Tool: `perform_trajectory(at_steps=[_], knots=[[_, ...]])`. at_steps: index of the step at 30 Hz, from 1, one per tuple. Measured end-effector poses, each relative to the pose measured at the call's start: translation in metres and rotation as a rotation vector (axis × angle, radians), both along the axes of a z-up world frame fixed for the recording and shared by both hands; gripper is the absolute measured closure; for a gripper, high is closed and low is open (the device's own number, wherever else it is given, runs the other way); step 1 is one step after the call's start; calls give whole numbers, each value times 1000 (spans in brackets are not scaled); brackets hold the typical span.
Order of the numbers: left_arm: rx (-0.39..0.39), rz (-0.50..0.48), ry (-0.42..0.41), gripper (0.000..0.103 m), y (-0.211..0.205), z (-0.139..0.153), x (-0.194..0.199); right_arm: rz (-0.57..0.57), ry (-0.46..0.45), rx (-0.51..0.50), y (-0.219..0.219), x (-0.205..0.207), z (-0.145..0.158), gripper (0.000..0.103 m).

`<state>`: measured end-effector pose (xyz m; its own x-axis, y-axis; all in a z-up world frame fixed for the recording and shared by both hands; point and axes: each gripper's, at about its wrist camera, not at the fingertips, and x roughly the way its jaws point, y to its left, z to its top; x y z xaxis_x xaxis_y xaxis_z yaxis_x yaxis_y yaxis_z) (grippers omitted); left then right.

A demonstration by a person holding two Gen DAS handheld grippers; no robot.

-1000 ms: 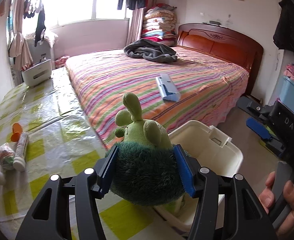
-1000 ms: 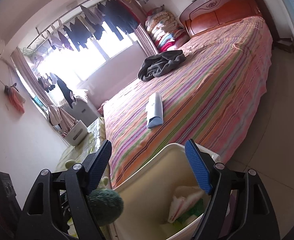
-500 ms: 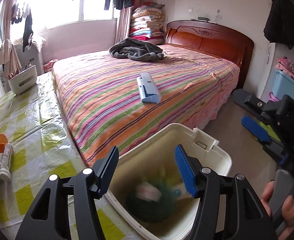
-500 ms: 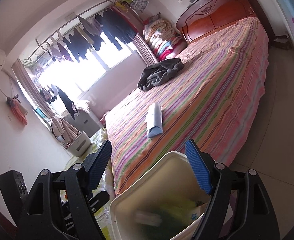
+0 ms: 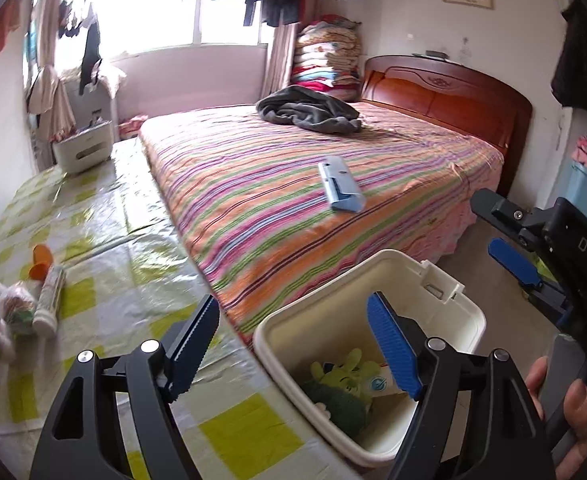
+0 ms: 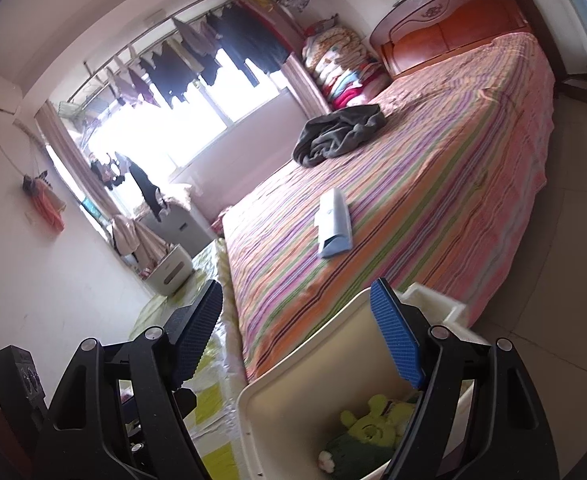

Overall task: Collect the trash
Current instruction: 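Lower the green plush toy into the cream bin and open the left tool, then move both open tools back over the table toward the remaining trash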

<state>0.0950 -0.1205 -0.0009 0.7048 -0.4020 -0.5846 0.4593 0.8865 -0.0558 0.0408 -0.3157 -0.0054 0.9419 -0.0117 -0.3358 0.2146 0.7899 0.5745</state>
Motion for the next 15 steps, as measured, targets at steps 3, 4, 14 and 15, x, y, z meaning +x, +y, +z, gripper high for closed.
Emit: perform_trajectory(at_steps=[3,4,14,15], knots=[[-1,27,-1,29,14,0,-1,36,12,-18,15,7,1,27],[2,36,-2,29,19,0,-2,48,13,-21,20,9,2,27],[5,152,0,29,85,-3,-4,160,37,-65,73,32,5,27],[4,166,1,29,93,-4,-5,175,43,-73,80,35,5,27]])
